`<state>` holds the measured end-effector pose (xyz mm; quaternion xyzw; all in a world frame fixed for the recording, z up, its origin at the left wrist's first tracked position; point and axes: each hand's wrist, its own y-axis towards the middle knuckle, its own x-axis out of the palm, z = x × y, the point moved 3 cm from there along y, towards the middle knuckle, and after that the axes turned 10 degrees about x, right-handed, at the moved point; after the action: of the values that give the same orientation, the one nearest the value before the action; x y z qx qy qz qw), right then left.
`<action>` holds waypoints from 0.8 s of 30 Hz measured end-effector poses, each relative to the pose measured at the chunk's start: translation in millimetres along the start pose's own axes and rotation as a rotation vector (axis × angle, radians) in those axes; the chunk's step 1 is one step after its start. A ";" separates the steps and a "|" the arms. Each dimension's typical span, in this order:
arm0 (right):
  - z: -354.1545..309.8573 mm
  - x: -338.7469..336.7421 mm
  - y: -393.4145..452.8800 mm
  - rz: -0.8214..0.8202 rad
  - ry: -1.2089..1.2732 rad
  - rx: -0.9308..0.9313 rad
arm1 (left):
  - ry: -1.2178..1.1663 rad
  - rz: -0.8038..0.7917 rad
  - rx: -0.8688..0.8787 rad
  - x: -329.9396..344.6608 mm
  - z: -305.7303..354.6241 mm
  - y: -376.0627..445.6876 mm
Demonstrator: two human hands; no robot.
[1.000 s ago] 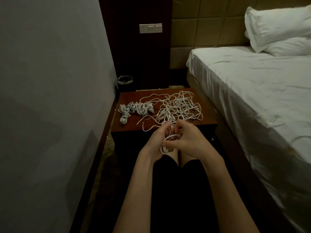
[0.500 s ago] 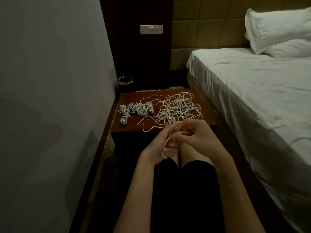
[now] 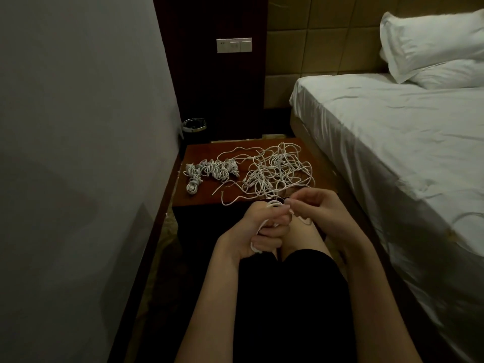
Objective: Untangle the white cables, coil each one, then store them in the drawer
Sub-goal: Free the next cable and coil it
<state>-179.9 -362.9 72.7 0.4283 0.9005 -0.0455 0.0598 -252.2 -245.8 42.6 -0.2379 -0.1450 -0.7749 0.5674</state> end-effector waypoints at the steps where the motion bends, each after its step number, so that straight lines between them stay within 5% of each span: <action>1: -1.5 0.7 0.5 0.029 0.010 -0.039 | 0.031 -0.003 -0.007 1.1 -1.2 1.0; 6: -5.5 14.0 5.4 0.189 -0.052 -0.129 | 0.057 0.004 0.006 5.5 -2.7 4.0; 12: 3.3 1.7 6.4 0.276 -0.051 -0.074 | -0.118 0.285 0.336 -10.7 6.6 5.2; 17: 0.1 7.3 8.6 0.226 -0.237 -0.048 | -0.051 0.499 0.413 -18.6 8.8 10.8; 24: 15.9 25.6 11.7 0.142 -0.334 0.058 | -0.217 0.512 0.453 -12.8 11.3 10.4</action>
<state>-185.7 -338.1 52.9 0.4788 0.8439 -0.1375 0.1991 -236.9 -233.1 44.8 -0.2155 -0.3079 -0.5260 0.7629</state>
